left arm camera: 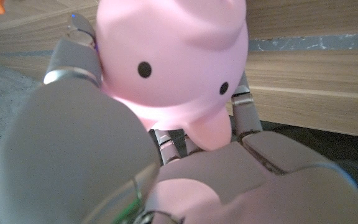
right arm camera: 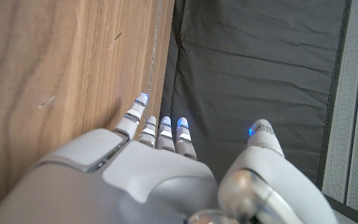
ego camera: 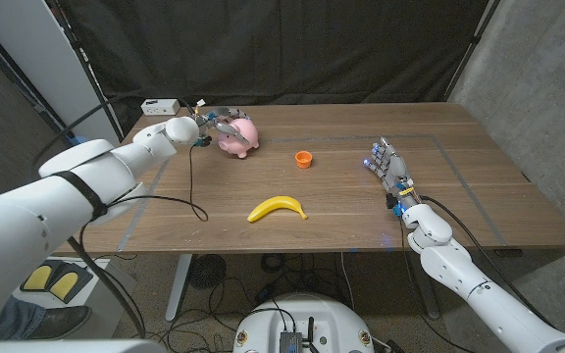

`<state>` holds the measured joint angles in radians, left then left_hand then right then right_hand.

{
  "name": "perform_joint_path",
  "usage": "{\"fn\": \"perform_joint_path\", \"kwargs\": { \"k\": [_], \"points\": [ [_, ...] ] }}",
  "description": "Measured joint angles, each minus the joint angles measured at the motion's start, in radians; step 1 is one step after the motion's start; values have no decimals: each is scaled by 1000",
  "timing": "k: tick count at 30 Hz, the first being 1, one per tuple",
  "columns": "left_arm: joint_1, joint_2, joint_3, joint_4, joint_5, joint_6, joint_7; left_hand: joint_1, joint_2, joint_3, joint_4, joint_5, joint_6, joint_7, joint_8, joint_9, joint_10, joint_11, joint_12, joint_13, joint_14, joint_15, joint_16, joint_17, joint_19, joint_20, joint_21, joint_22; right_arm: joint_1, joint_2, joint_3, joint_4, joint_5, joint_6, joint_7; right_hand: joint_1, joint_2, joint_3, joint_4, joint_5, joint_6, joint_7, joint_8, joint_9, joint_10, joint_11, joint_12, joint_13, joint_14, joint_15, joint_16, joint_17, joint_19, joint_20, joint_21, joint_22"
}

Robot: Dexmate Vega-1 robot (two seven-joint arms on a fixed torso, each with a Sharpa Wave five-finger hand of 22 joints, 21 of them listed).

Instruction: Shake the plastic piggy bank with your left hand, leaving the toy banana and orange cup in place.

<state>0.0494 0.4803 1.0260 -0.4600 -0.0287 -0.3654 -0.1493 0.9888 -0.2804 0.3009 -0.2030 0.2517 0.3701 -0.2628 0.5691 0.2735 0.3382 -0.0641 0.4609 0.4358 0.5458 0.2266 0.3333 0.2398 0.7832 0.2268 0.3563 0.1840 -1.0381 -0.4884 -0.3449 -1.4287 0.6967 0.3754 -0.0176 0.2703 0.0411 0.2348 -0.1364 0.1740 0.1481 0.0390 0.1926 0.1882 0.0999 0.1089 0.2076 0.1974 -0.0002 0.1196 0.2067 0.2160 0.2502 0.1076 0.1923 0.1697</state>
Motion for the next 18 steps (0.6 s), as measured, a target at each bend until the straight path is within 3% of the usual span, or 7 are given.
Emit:
{"fn": "perform_joint_path", "kwargs": {
  "k": [4, 5, 8, 9, 10, 12, 18],
  "points": [
    [40, 66, -53, -100, 26, 33, 20, 0, 0, 0, 0, 0, 0, 0, 0, 0, 9, 9, 0, 0, 7, 7, 0, 8, 7, -6, 0, 0, 0, 2, 0, 3, 0, 6, 4, 0, 0, 0, 0, 0, 0, 0, 0, 0, 0, 0, 0, 0, 0, 0, 0, 0, 0, 0, 0, 0],
    [52, 85, -67, -130, 33, 43, 24, 0, 0, 0, 0, 0, 0, 0, 19, 0, 14, 14, 0, 0, 13, 12, 0, 9, 9, -6, 0, 0, 0, 3, 0, 3, 1, 8, 5, 0, 0, -3, -3, 0, 0, 0, 0, 0, 0, 0, 0, 0, 0, 0, 0, 0, 0, 0, 0, 0],
    [81, 125, -101, -206, 53, 87, 40, 4, -4, 0, 0, 0, 0, 0, 37, 0, 17, 17, 0, 0, 28, 28, 0, 12, 10, -7, 6, 0, 0, 4, 0, 5, 1, 11, 7, 0, 0, -4, -4, 0, 0, 0, 0, 0, 0, 0, 0, 0, 0, 0, 0, 0, 0, 0, 0, 0],
    [94, 142, -116, -240, 63, 105, 45, 4, -4, 0, 0, 0, 2, -2, 70, 0, 38, 38, 0, 0, 40, 40, 0, 13, 10, -7, 8, 0, 0, 4, 0, 5, 1, 14, 8, 0, 0, -4, -4, 0, 0, 0, 0, 0, 0, 0, 0, 0, 0, 0, 0, 0, 0, 0, 0, 0],
    [108, 159, -132, -283, 72, 123, 51, 4, -4, 0, 0, 0, 70, 21, 89, 0, 70, 70, 0, 0, 55, 52, 3, 15, 10, -7, 8, 0, 0, 5, 0, 6, 2, 16, 9, 0, 0, -4, -4, 0, 0, 0, 0, 0, 0, 0, 0, 0, 0, 0, 0, 0, 0, 0, 0, 0],
    [122, 176, -150, -332, 82, 141, 59, 4, -4, 0, 0, 0, 81, 28, 98, 0, 83, 83, 0, -1, 56, 49, 7, 18, 10, -7, 8, 0, 0, 6, 0, 6, 2, 17, 11, 0, 0, -4, -4, 0, 0, 0, 0, 0, 0, 0, 0, 0, 0, 0, 0, 0, 3, 3, 0, 0],
    [179, 233, -218, -531, 122, 209, 84, 6, -6, 0, 0, 0, 82, 29, 104, 0, 84, 84, 0, -1, 55, 47, 7, 28, 11, -6, 15, 5, -2, 8, 1, 8, 5, 26, 16, 0, 0, -4, -4, 0, 0, 0, 0, 0, 0, 0, 0, 0, 0, 0, 0, 0, 4, 3, 0, 0]
  ]
}}
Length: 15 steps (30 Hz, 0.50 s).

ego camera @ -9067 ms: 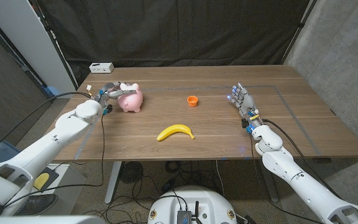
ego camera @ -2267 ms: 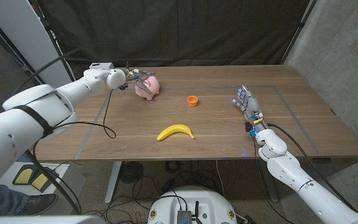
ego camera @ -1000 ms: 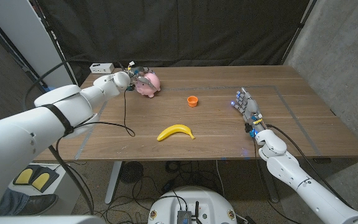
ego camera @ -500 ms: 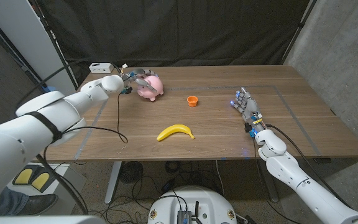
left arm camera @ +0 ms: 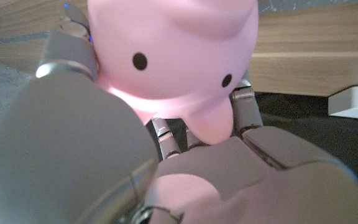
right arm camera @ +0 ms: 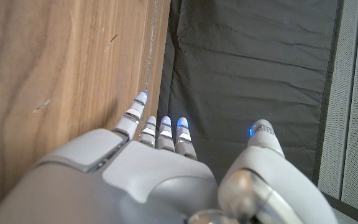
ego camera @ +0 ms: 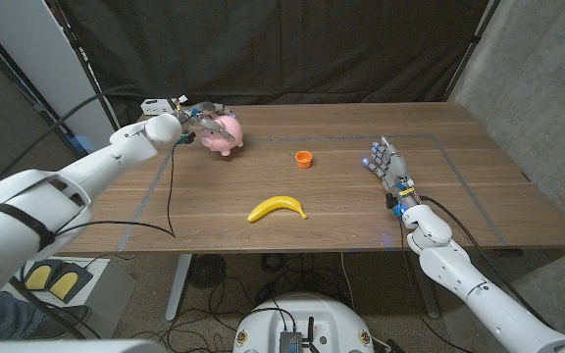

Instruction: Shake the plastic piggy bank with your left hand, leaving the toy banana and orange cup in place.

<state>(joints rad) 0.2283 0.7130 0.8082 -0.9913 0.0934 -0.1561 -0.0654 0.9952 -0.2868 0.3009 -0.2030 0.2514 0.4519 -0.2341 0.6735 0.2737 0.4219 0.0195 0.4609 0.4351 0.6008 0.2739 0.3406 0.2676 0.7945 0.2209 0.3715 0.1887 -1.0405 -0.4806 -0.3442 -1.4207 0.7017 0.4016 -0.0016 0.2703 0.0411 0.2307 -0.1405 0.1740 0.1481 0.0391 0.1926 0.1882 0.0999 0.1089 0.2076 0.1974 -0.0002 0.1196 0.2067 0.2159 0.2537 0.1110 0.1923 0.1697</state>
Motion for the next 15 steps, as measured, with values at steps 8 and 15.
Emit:
{"fn": "perform_joint_path", "kwargs": {
  "k": [8, 15],
  "points": [
    [60, 46, -63, -178, 36, 55, 12, 0, 0, 0, 0, -1, 0, 0, 4, 0, 0, 0, 0, 0, 1, -1, 4, 5, 1, 1, 0, 0, -5, 1, 2, 0, 2, 11, 5, 0, 0, 0, 0, 0, 0, 0, 0, 0, 0, 0, 0, 0, 0, 0, 0, 0, 0, 0, 0, 0],
    [119, 84, -119, -307, 68, 131, 28, 2, -2, 0, 0, -2, 0, 0, 8, 0, 0, 0, 0, 0, 1, -1, 4, 9, 1, 1, 7, 0, -9, 1, 4, 0, 3, 19, 9, 0, 0, 0, 0, 0, 0, 0, 0, 0, 0, 0, 0, 0, 0, 0, 0, 0, 0, 0, 0, 0]
  ]
}}
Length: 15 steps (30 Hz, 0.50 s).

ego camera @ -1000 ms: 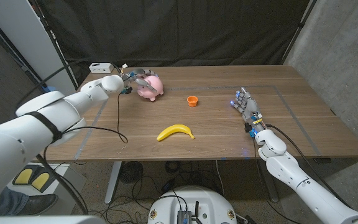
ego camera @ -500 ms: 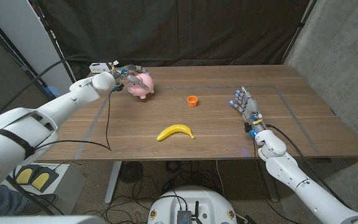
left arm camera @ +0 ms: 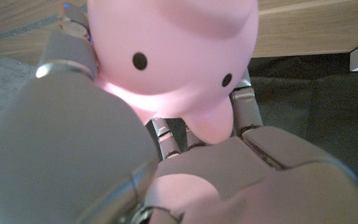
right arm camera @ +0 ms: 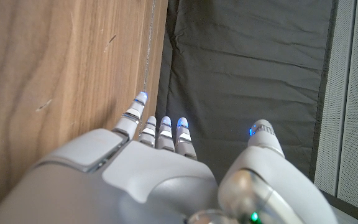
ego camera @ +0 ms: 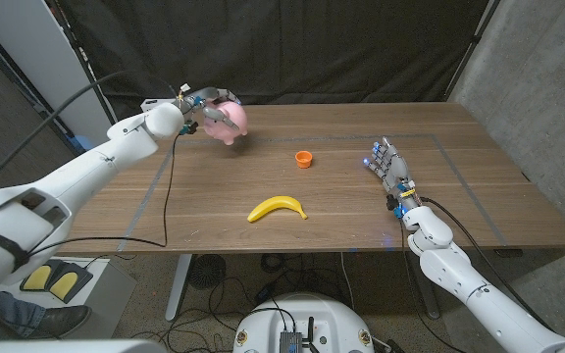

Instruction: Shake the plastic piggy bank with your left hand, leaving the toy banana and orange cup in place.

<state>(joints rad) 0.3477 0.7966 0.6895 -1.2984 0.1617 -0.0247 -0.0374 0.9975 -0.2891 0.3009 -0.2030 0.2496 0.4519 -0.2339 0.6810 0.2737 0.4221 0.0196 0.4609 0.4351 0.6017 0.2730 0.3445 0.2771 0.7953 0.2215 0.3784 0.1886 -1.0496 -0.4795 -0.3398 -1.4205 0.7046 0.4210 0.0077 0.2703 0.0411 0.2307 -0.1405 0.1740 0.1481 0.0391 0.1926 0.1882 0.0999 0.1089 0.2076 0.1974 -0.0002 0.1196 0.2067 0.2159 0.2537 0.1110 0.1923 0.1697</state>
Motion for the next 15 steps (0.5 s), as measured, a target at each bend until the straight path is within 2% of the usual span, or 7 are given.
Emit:
{"fn": "perform_joint_path", "kwargs": {
  "k": [15],
  "points": [
    [144, 75, -124, -231, 7, 91, 53, 2, -2, 0, 0, -3, 0, 0, 8, 0, 4, 4, 0, 0, 4, 4, 0, 9, 4, 4, 7, -3, -16, -13, 11, -27, 1, 19, 9, 0, 0, 0, 0, 0, -4, 4, 0, 0, 0, 0, 0, 0, 0, 0, 0, 0, 0, 0, 0, 0]
  ]
}}
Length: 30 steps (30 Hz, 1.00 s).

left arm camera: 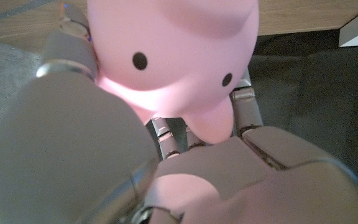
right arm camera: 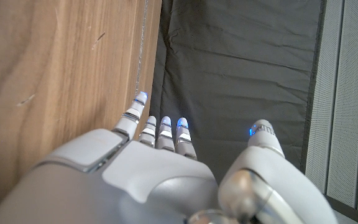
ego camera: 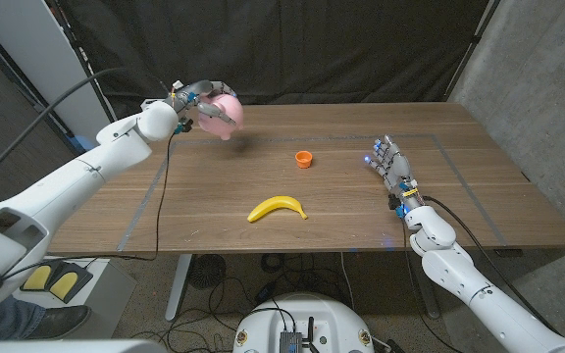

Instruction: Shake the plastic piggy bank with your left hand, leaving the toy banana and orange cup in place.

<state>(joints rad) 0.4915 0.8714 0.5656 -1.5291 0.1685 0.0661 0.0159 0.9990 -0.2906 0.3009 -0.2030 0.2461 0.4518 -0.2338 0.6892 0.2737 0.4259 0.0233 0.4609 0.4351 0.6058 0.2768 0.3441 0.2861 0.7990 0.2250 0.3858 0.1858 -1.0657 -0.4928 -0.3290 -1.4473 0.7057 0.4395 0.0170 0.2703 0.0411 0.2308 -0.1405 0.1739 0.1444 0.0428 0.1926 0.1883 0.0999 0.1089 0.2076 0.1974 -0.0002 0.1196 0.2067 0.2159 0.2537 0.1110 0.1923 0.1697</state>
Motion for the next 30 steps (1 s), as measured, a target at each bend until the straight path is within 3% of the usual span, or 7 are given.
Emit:
{"fn": "perform_joint_path", "kwargs": {
  "k": [11, 15, 18, 30],
  "points": [
    [95, 44, -78, -130, -20, 59, 44, 0, 0, 0, 0, -2, 0, 0, 8, 0, 0, 0, 0, 0, 2, 2, -1, 5, 0, 0, 6, 0, -13, -15, 10, -27, -2, 12, 3, 0, 0, 0, 0, 0, 0, 0, 0, 0, 0, 0, 0, 0, 0, 0, 0, 0, 0, 0, 0, 0],
    [126, 54, -103, -165, -29, 71, 62, 0, 0, 0, 0, 2, 0, 0, 8, 0, 0, 0, 0, 0, 4, 3, -1, 6, 0, 0, 6, 0, -14, -16, 12, -28, -4, 26, 11, 0, 0, 0, 0, 0, -2, 2, 0, 0, 0, 0, 0, 0, 1, -2, 0, 0, 17, -43, 4, 0],
    [143, 60, -117, -187, -33, 77, 70, 0, 0, 0, 0, 2, 0, 0, 8, 0, 0, 0, 0, 0, 4, 3, -1, 9, 0, 0, 10, 0, -13, -16, 14, -28, -8, 36, 16, 4, -4, 0, 0, 0, 2, 16, 0, 0, 11, 11, 0, 0, 13, -24, 4, 0, 29, -72, 5, 0],
    [219, 83, -177, -279, -55, 114, 108, 0, 0, 0, 0, 2, 0, 0, 8, 0, 4, 4, 0, 0, 4, 3, -5, 12, 0, 0, 11, 0, -7, -19, 21, -20, -26, 81, 33, 12, -1, 0, 0, 0, 13, 27, 4, 0, 22, 22, 4, 0, 18, -36, 4, -2, 36, -90, 5, 0]
  ]
}}
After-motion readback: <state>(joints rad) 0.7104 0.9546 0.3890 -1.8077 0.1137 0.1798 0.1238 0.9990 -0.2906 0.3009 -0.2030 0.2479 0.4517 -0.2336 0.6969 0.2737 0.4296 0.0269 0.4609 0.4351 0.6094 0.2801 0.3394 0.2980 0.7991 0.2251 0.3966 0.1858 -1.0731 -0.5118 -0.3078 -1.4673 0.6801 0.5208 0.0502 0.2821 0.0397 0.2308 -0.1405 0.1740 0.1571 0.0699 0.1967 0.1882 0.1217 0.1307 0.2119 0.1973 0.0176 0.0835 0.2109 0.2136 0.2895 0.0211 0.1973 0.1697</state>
